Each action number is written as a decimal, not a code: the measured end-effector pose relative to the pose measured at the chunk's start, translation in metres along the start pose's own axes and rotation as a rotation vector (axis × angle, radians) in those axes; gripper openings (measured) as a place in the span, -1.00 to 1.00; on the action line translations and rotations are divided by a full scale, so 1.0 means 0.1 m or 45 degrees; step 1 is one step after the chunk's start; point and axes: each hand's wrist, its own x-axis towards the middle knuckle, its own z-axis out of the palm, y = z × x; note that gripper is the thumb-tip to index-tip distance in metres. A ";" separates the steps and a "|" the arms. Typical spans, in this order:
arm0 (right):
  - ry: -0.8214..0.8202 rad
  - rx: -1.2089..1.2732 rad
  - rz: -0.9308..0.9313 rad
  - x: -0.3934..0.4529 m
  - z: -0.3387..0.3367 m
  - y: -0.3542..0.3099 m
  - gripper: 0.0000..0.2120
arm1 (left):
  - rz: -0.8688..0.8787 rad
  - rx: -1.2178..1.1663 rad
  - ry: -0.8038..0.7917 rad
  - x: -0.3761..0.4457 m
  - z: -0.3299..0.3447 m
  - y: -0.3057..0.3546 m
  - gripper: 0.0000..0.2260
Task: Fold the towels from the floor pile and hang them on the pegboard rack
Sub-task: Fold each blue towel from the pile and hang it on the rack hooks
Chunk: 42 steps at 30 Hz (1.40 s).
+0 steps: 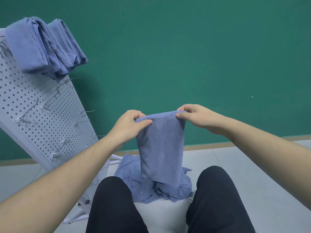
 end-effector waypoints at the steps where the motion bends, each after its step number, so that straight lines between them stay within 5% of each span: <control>1: 0.000 0.080 0.007 0.01 0.02 0.02 -0.84 | -0.015 -0.075 0.009 0.00 0.00 -0.01 -0.77; 13: 0.547 0.331 -0.097 0.00 0.49 -0.06 -0.73 | -0.022 -0.518 0.352 -0.07 0.22 0.12 -0.84; 19: 0.313 0.445 0.031 0.02 0.42 -0.05 -0.52 | -0.147 -0.692 0.307 -0.12 0.21 0.15 -0.84; 25: 0.320 0.443 -0.102 0.04 0.42 -0.03 -0.63 | -0.571 -1.280 -0.119 -0.24 0.18 0.20 -0.72; 34: 0.666 -0.278 -0.083 0.05 0.60 -0.01 -0.67 | -0.341 -0.742 0.439 -0.17 0.49 0.11 -0.89; 42: 0.554 0.095 0.004 0.12 0.77 -0.15 -0.77 | -0.196 -0.568 0.437 -0.09 0.69 0.14 -0.80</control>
